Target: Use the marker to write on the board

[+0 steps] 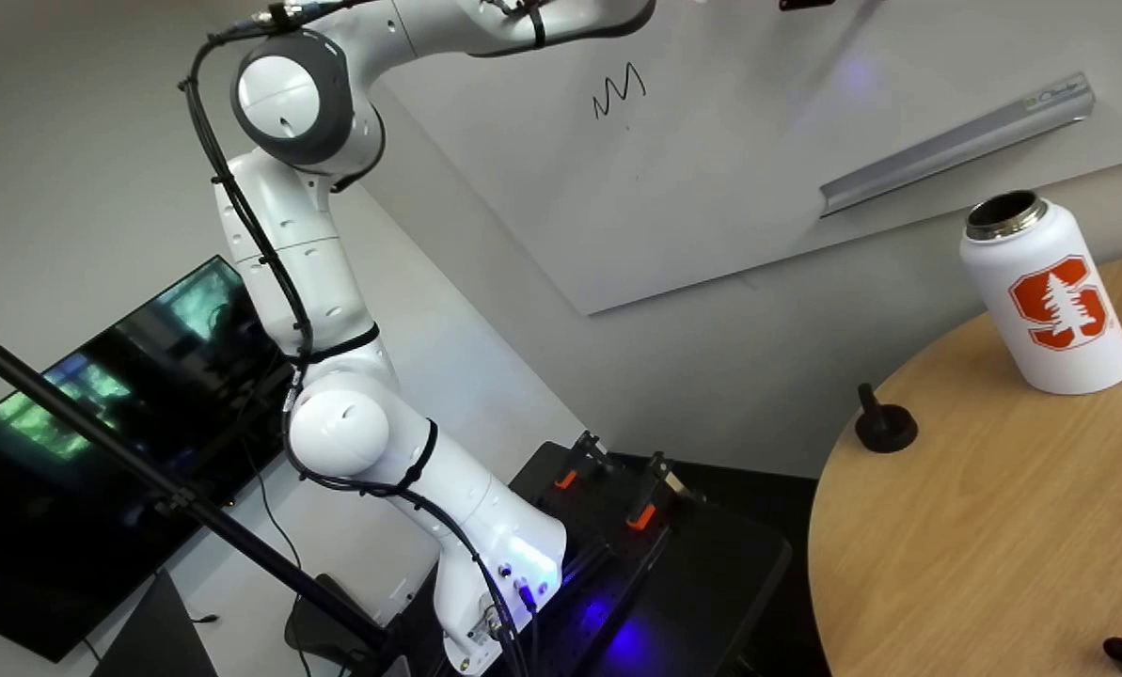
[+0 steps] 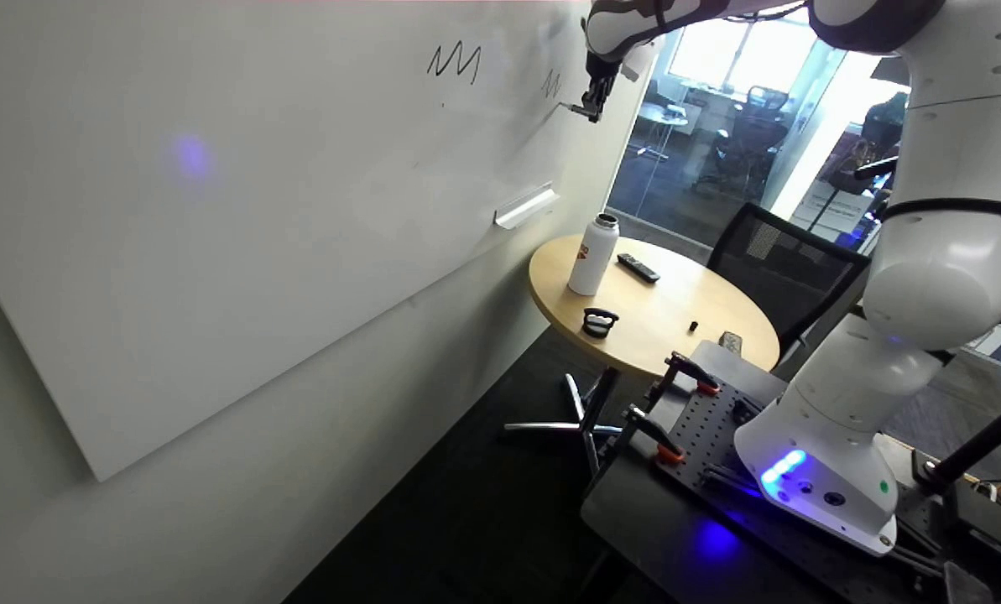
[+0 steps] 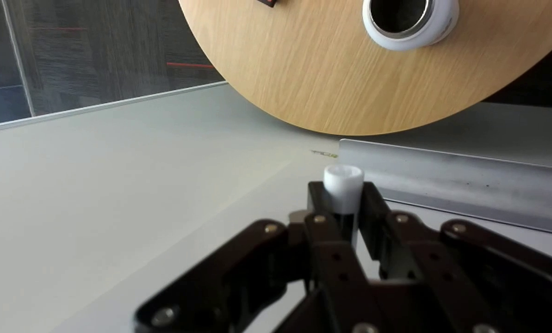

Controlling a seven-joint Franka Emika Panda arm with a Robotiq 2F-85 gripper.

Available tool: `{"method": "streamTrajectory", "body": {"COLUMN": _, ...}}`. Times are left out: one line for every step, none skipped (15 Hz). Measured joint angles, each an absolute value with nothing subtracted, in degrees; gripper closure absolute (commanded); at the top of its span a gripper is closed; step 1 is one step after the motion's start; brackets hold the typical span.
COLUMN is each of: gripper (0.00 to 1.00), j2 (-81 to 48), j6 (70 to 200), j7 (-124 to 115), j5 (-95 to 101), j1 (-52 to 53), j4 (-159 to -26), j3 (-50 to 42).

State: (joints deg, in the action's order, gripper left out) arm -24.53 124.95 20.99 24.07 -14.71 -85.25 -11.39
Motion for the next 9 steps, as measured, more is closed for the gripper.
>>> {"method": "streamTrajectory", "body": {"gripper": 0.91, "j2": -24.5, "j6": 124.9, "j7": 21.0, "j5": 24.1, "j1": -14.7, "j4": -85.0, "j3": -11.5}}
{"method": "streamTrajectory", "body": {"gripper": 0.91, "j2": -24.5, "j6": 124.9, "j7": 21.0, "j5": 24.1, "j1": -14.8, "j4": -84.6, "j3": -11.6}}
{"method": "streamTrajectory", "body": {"gripper": 0.91, "j2": -24.4, "j6": 124.9, "j7": 21.0, "j5": 24.1, "j1": -14.8, "j4": -84.2, "j3": -11.8}}
{"method": "streamTrajectory", "body": {"gripper": 0.91, "j2": -24.3, "j6": 124.8, "j7": 21.0, "j5": 24.1, "j1": -14.9, "j4": -83.8, "j3": -11.8}}
{"method": "streamTrajectory", "body": {"gripper": 0.91, "j2": -24.0, "j6": 124.8, "j7": 21.0, "j5": 24.1, "j1": -15.0, "j4": -83.5, "j3": -11.9}}
{"method": "streamTrajectory", "body": {"gripper": 0.91, "j2": -23.7, "j6": 124.8, "j7": 21.0, "j5": 24.1, "j1": -15.0, "j4": -83.2, "j3": -11.9}}
{"method": "streamTrajectory", "body": {"gripper": 0.91, "j2": -23.2, "j6": 124.7, "j7": 21.1, "j5": 24.0, "j1": -15.0, "j4": -83.1, "j3": -11.8}}
{"method": "streamTrajectory", "body": {"gripper": 0.91, "j2": -22.7, "j6": 124.4, "j7": 21.2, "j5": 23.9, "j1": -15.0, "j4": -83.2, "j3": -11.7}}
{"method": "streamTrajectory", "body": {"gripper": 0.91, "j2": -22.3, "j6": 123.9, "j7": 21.2, "j5": 23.9, "j1": -14.9, "j4": -83.2, "j3": -11.4}}
